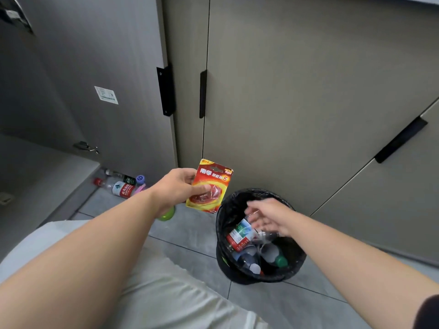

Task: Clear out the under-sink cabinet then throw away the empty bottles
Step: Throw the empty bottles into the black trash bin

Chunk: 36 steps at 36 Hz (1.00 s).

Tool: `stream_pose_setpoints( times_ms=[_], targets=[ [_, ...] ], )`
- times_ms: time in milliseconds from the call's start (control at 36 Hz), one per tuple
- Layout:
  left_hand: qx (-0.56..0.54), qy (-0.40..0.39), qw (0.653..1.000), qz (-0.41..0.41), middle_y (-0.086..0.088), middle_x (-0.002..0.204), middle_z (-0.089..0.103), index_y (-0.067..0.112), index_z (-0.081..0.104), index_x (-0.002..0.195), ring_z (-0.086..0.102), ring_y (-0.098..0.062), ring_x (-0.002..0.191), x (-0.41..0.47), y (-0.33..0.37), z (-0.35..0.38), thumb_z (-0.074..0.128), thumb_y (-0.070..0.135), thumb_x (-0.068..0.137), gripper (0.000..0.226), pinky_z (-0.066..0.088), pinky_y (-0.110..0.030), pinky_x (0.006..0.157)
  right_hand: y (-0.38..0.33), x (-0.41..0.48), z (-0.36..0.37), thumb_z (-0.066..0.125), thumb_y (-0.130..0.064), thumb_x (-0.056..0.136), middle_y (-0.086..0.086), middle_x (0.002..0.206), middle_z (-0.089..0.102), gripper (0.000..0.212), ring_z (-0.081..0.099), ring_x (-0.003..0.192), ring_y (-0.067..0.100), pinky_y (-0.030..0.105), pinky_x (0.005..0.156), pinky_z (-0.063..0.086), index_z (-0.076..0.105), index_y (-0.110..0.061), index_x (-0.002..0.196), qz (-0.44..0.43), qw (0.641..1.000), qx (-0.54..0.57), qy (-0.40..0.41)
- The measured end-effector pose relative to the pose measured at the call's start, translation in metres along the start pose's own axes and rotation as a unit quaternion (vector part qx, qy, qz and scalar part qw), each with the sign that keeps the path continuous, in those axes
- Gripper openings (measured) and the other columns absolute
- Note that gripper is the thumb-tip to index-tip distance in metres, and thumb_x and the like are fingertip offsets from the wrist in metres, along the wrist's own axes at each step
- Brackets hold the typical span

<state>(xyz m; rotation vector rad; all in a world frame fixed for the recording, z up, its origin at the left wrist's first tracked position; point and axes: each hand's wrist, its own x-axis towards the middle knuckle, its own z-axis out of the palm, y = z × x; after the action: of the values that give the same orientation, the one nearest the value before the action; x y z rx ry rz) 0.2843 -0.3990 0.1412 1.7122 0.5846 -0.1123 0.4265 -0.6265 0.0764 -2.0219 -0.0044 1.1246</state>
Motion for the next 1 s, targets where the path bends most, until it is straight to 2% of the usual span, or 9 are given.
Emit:
stream_pose_setpoints(
  times_ms=[111, 278, 361, 444, 528, 694, 778, 889, 1000],
  targets=[
    [-0.008, -0.022, 1.000, 0.001, 0.000, 0.100, 0.079, 0.015, 0.069, 0.113, 0.076, -0.016, 0.093, 0.002, 0.000, 0.002, 0.081, 0.023, 0.084, 0.032, 0.061, -0.036, 0.086, -0.040, -0.021, 0.011, 0.056, -0.043, 0.098, 0.004, 0.113, 0.070, 0.030, 0.067, 0.100, 0.021, 0.032, 0.077, 0.051, 0.066, -0.023, 0.118, -0.175, 0.980, 0.067, -0.066],
    [-0.007, -0.044, 0.999, 0.009, 0.001, 0.103, 0.079, 0.020, 0.067, 0.117, 0.076, -0.018, 0.097, 0.008, 0.000, 0.006, 0.085, 0.023, 0.081, 0.041, 0.062, -0.040, 0.088, -0.067, -0.037, 0.024, 0.058, -0.047, 0.097, 0.005, 0.115, 0.071, 0.033, 0.066, 0.102, 0.018, 0.037, 0.088, 0.048, 0.065, -0.025, 0.121, -0.259, 0.955, 0.068, -0.124],
    [0.005, -0.058, 0.998, 0.007, 0.001, 0.101, 0.079, 0.020, 0.069, 0.113, 0.076, -0.017, 0.095, 0.010, -0.001, 0.008, 0.085, 0.024, 0.080, 0.037, 0.062, -0.042, 0.089, -0.061, -0.030, 0.026, 0.065, -0.029, 0.096, 0.009, 0.113, 0.074, 0.024, 0.066, 0.094, 0.015, 0.028, 0.074, 0.045, 0.069, -0.017, 0.117, -0.278, 0.956, 0.041, -0.081],
    [0.025, -0.048, 0.998, 0.019, 0.002, 0.096, 0.079, 0.019, 0.070, 0.106, 0.076, -0.014, 0.092, 0.011, -0.003, 0.010, 0.083, 0.027, 0.083, 0.029, 0.062, -0.039, 0.086, -0.048, -0.020, 0.018, 0.066, -0.016, 0.094, 0.000, 0.102, 0.077, 0.018, 0.065, 0.084, 0.002, 0.017, 0.063, 0.045, 0.072, -0.018, 0.111, -0.283, 0.959, 0.019, -0.015],
    [0.037, 0.017, 0.999, 0.025, -0.006, 0.096, 0.076, 0.019, 0.070, 0.102, 0.072, -0.014, 0.092, 0.015, -0.007, 0.007, 0.079, 0.030, 0.087, 0.021, 0.062, -0.037, 0.083, -0.033, -0.012, 0.000, 0.066, -0.008, 0.092, -0.010, 0.090, 0.078, 0.017, 0.067, 0.072, -0.005, 0.008, 0.056, 0.045, 0.074, -0.022, 0.099, -0.268, 0.962, 0.020, 0.050],
    [0.037, 0.034, 0.999, 0.009, -0.004, 0.095, 0.071, 0.015, 0.070, 0.098, 0.073, -0.012, 0.087, 0.020, -0.016, 0.002, 0.071, 0.027, 0.093, 0.013, 0.060, -0.038, 0.084, -0.001, 0.003, -0.020, 0.063, 0.002, 0.079, 0.003, 0.079, 0.076, 0.024, 0.065, 0.072, 0.013, 0.027, 0.068, 0.053, 0.077, -0.018, 0.077, -0.230, 0.959, -0.055, 0.158],
    [0.047, 0.029, 0.998, 0.005, -0.001, 0.091, 0.071, 0.017, 0.071, 0.098, 0.074, -0.012, 0.088, 0.020, -0.017, 0.002, 0.071, 0.029, 0.092, 0.013, 0.059, -0.034, 0.079, 0.006, 0.010, -0.014, 0.062, 0.004, 0.077, -0.001, 0.077, 0.075, 0.034, 0.066, 0.072, 0.014, 0.026, 0.067, 0.052, 0.076, -0.025, 0.067, -0.225, 0.951, -0.088, 0.194],
    [0.049, 0.029, 0.998, 0.001, -0.004, 0.096, 0.072, 0.016, 0.069, 0.100, 0.074, -0.014, 0.092, 0.017, -0.017, 0.001, 0.069, 0.027, 0.094, 0.013, 0.059, -0.036, 0.082, 0.010, 0.026, -0.002, 0.060, 0.003, 0.082, -0.001, 0.082, 0.075, 0.035, 0.065, 0.077, 0.017, 0.027, 0.068, 0.050, 0.076, -0.026, 0.071, -0.211, 0.953, -0.129, 0.175],
    [0.049, 0.048, 0.998, -0.008, -0.010, 0.105, 0.072, 0.016, 0.069, 0.100, 0.072, -0.019, 0.097, 0.014, -0.018, -0.004, 0.067, 0.026, 0.096, 0.011, 0.058, -0.036, 0.083, 0.006, 0.037, 0.008, 0.052, -0.001, 0.085, -0.009, 0.084, 0.069, 0.037, 0.060, 0.069, 0.014, 0.023, 0.059, 0.043, 0.073, -0.030, 0.074, -0.175, 0.950, -0.164, 0.202]
  ],
)
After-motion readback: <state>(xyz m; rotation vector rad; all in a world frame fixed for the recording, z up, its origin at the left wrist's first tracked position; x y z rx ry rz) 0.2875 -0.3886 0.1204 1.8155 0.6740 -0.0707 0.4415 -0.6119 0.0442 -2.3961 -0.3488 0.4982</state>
